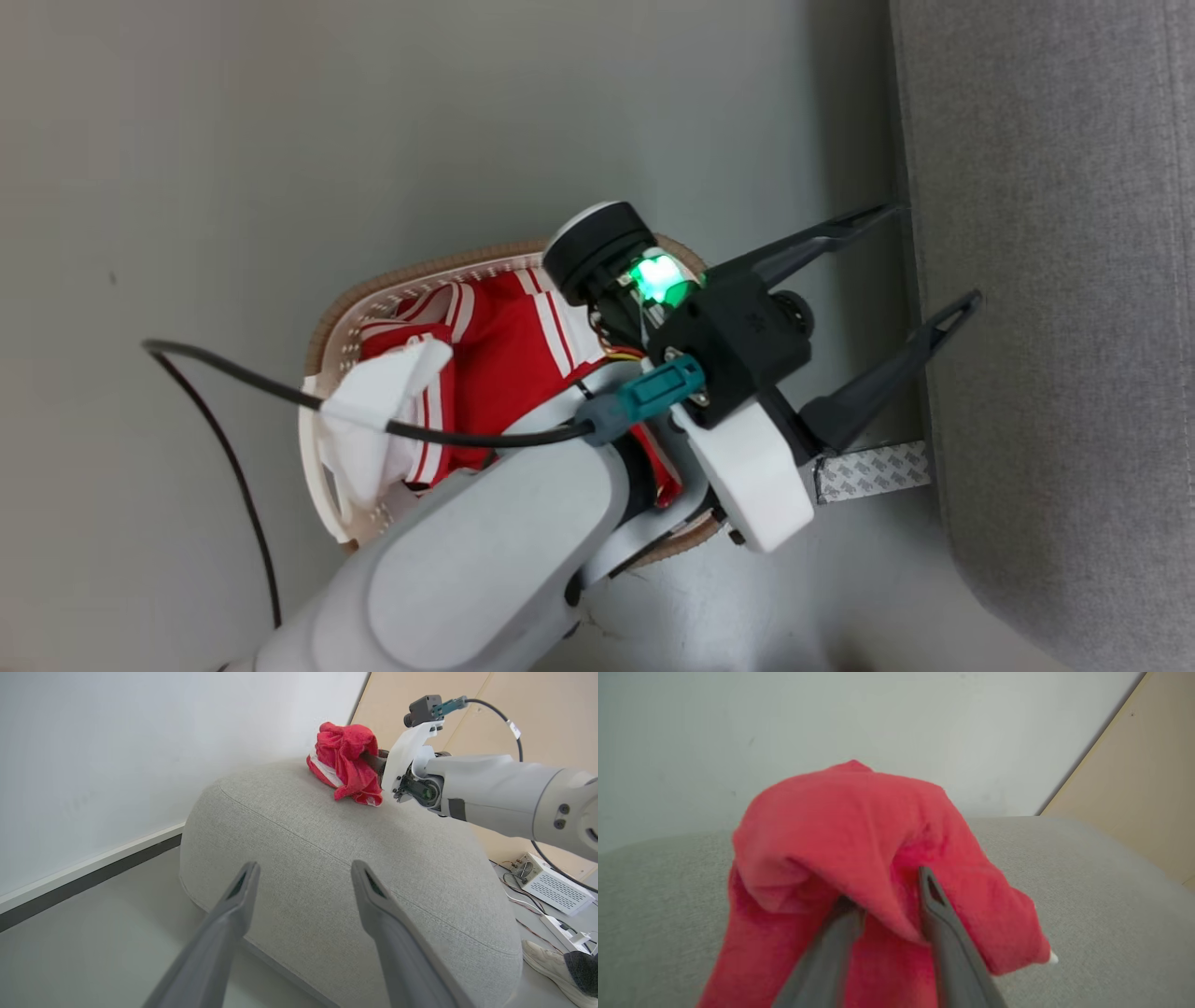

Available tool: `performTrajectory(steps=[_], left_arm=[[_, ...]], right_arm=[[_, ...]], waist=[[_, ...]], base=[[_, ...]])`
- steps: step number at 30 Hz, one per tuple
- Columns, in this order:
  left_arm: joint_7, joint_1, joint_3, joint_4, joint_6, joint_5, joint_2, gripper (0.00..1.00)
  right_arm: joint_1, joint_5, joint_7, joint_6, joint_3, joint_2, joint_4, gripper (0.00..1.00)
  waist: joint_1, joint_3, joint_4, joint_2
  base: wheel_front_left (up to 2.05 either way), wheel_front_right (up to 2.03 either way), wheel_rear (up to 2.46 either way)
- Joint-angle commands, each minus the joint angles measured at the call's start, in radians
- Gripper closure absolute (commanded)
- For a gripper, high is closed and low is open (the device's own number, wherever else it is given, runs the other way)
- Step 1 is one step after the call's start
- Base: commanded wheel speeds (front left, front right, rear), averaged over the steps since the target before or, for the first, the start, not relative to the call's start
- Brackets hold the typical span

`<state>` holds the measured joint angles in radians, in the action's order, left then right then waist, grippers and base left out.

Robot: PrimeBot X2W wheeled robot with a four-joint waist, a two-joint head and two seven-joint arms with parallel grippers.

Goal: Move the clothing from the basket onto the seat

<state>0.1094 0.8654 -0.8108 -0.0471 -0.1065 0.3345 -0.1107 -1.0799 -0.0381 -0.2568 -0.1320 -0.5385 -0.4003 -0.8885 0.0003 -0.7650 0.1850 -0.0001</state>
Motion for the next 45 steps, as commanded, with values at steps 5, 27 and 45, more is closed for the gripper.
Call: performTrajectory(steps=[5, 27, 45], left_arm=[[-0.028, -0.024, 0.019, 0.011, 0.015, 0.009, -0.026, 0.00], [-0.273, -0.353, 0.158, 0.204, 0.171, 0.121, -0.093, 0.00], [-0.374, -0.717, 0.330, 0.253, 0.315, 0.142, -0.112, 0.00]], right_arm=[[0.039, -0.060, -0.008, 0.003, -0.019, 0.077, 0.134, 0.00], [0.649, 0.046, -0.006, 0.003, 0.308, 0.235, 0.663, 0.00], [1.002, 0.125, -0.006, 0.003, 0.511, 0.316, 0.657, 0.00]], waist=[[-0.0003, 0.053, 0.018, 0.0001], [-0.0003, 0.559, -0.017, 0.0001], [-0.0003, 0.775, -0.050, 0.0001]], base=[[0.00, 0.00, 0.00], [0.00, 0.00, 0.00], [0.00, 0.00, 0.00]])
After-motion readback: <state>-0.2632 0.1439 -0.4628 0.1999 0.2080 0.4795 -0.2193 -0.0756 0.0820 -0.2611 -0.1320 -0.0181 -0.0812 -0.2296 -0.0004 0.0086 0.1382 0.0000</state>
